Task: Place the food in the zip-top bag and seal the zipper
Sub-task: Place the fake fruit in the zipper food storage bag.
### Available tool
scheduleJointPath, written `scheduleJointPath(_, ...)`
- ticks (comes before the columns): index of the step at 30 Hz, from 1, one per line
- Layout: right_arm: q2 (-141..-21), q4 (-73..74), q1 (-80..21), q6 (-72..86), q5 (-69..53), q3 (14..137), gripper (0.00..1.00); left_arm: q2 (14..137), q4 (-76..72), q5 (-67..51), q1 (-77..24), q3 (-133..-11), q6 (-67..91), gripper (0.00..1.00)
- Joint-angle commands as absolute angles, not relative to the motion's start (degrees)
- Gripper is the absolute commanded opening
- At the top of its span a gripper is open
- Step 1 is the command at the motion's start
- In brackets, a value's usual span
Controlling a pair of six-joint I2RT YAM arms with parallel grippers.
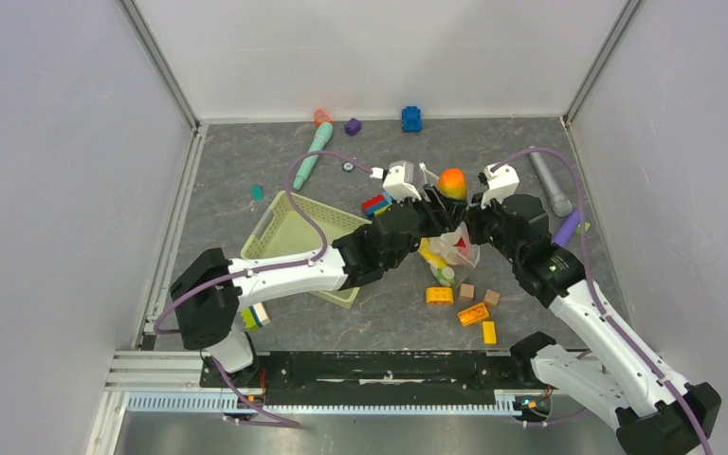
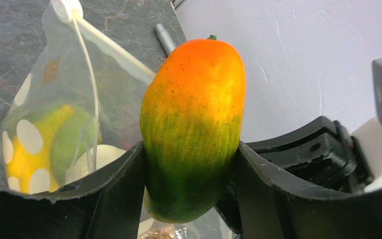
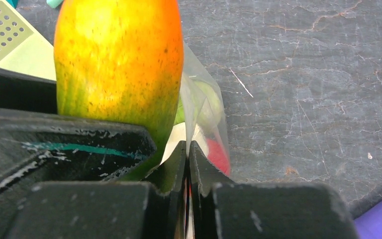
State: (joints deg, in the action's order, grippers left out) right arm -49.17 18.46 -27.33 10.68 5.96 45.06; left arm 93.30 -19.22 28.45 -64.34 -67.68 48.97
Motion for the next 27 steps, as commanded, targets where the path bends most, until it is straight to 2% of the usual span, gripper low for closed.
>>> scheduleJointPath(1,-48.3,16.4,-27.4,10.9,5.5,44.8,0.09,90.7,-25.4,33.6,-66.0,-64.8,44.1,0.22)
scheduleJointPath(8,-48.3,16.4,-27.4,10.9,5.5,45.0,0.10,90.0,-24.8,35.7,-66.9,-64.2,41.5,0.61)
scheduleJointPath(19,-48.3,16.7,-27.5,10.8,5.9,45.1,0.10,89.1,-24.3,37.0,-67.9,-64.4,38.9,0.89)
scheduleJointPath(27,-48.4,16.7,-27.4,10.8,6.0,45.1,0.10,88.7,-23.6,37.4,-68.0,-64.8,38.3,0.94)
